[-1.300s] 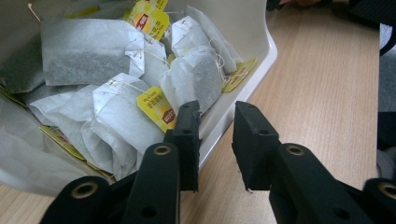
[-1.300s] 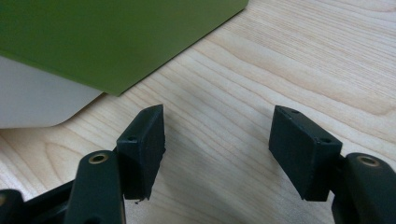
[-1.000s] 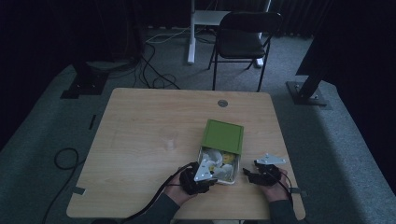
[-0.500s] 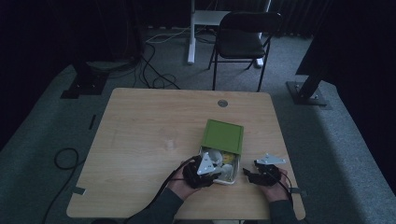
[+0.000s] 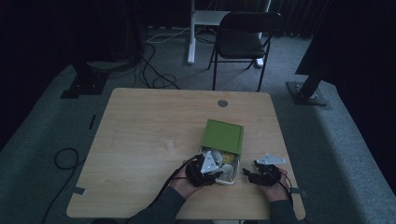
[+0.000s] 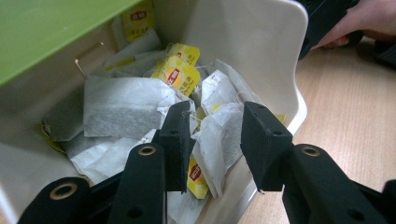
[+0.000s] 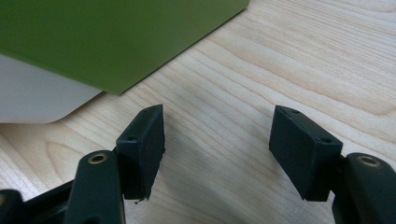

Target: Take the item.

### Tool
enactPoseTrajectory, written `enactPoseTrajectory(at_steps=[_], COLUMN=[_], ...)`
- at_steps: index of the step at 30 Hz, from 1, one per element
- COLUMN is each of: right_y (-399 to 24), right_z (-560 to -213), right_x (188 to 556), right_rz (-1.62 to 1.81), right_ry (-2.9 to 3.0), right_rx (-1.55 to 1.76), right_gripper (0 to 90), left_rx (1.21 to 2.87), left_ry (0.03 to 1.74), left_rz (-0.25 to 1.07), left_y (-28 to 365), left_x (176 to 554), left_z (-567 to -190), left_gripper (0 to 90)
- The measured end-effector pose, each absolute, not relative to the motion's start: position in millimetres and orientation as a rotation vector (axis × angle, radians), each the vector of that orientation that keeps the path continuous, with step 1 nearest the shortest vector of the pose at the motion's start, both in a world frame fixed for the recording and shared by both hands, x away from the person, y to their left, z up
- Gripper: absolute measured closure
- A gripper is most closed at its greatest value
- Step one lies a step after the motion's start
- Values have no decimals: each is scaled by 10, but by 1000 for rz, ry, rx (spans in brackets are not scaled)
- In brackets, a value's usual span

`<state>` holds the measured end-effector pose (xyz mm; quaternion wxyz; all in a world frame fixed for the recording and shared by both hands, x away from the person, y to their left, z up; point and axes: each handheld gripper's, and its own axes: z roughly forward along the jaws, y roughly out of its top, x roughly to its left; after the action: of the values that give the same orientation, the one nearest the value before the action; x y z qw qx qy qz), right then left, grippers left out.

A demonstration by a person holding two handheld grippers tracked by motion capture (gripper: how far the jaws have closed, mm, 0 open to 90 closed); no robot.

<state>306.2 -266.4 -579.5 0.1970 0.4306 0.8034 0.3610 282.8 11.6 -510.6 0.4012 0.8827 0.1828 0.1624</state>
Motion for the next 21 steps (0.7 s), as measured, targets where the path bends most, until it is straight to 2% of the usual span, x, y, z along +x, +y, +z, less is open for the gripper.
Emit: enactPoseTrajectory(at_steps=[13, 21], right_y=[-2659, -2658], right_z=[-5794, -5794], right_x=[3060, 3059], right_rz=[1014, 1013], right_ry=[2256, 2258], right_rx=[1197, 1195], right_gripper=[353, 352], left_rx=[2247, 2262], left_ry=[489, 503], left_rz=[451, 435], left_y=[110, 125], left_x=[2809, 2817], left_z=[-5148, -5179], left_gripper=[660, 743])
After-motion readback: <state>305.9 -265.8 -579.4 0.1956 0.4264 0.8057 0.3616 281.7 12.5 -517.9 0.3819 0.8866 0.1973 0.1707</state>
